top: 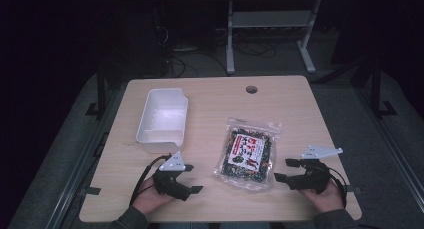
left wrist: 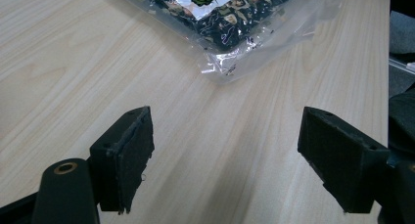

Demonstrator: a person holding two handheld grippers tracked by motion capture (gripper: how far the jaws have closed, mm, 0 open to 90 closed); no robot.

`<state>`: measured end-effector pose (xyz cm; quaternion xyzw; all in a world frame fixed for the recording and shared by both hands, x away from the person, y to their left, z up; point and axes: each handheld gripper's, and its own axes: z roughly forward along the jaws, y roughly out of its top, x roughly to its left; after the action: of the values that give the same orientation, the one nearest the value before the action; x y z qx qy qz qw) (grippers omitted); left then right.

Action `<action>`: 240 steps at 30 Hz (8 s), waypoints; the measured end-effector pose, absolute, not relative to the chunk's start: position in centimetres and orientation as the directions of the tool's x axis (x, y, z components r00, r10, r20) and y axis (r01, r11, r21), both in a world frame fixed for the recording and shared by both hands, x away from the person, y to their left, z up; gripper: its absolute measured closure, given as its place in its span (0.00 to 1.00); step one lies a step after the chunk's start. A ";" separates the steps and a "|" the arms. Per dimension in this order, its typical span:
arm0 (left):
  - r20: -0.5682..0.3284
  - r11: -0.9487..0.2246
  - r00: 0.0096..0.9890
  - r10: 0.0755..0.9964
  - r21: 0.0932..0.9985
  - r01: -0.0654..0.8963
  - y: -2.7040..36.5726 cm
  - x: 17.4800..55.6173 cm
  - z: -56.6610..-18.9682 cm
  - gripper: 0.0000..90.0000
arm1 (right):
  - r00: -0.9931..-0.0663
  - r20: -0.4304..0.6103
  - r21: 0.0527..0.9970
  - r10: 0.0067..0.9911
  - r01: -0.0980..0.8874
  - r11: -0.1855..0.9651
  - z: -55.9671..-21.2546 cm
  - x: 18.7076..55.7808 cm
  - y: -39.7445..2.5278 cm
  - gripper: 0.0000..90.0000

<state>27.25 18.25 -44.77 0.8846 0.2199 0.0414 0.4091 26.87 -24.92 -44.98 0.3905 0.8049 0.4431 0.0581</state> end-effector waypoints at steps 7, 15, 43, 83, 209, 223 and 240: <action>-0.097 -0.579 0.902 0.421 0.737 0.350 18.1 27.2 -44.8 0.23 | -0.682 0.257 0.760 0.685 0.580 0.293 -44.9 26.8 -25.1 0.24; -0.094 -0.583 0.904 0.418 0.735 0.346 17.9 27.2 -44.9 0.23 | -0.671 0.263 0.758 0.693 0.588 0.282 -45.0 27.0 -25.3 0.24; -0.076 -0.609 0.907 0.414 0.718 0.337 15.3 27.8 -44.4 0.26 | -0.540 0.323 0.686 0.777 0.699 0.201 -43.4 36.3 -26.3 0.23; -0.100 -0.618 0.892 0.441 0.687 0.383 11.4 31.0 -45.0 0.39 | -0.426 0.385 0.545 0.818 0.821 0.171 -45.8 43.9 -25.6 0.89; -0.100 -0.525 0.920 0.380 0.795 0.303 17.3 29.3 -41.6 0.56 | -0.909 0.296 0.832 0.295 0.397 0.387 -32.2 34.0 -19.5 0.84; -0.062 -0.534 0.901 0.429 0.787 0.309 19.0 28.3 -41.6 0.48 | -0.826 0.269 0.857 0.495 0.440 0.267 -30.2 34.5 -19.5 0.84; -0.045 -0.535 0.873 0.485 0.775 0.337 21.4 27.4 -41.9 0.36 | -0.670 0.268 0.918 0.693 0.395 0.026 -28.3 36.0 -16.7 0.84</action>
<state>27.37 21.39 -41.93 0.8717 0.2356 0.0882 0.4206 36.01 -16.67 -28.32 0.3858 0.7047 0.5815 0.1281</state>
